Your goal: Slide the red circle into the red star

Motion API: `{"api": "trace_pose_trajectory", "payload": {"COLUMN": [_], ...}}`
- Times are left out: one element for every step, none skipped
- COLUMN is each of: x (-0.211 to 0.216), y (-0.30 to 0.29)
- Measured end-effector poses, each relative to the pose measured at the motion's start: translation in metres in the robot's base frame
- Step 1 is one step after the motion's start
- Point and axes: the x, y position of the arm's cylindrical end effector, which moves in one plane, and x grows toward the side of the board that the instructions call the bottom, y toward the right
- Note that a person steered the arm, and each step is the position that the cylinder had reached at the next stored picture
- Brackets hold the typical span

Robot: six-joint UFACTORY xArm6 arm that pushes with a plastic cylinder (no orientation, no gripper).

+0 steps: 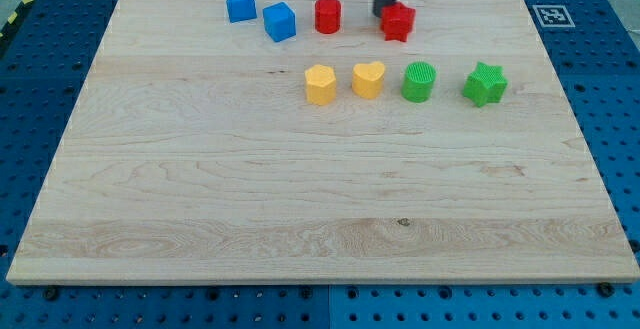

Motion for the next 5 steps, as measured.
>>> {"api": "trace_pose_trajectory", "payload": {"x": [-0.017,-0.045,-0.046,-0.032,-0.004], "y": [0.007,-0.030,-0.099,-0.147,-0.145]}}
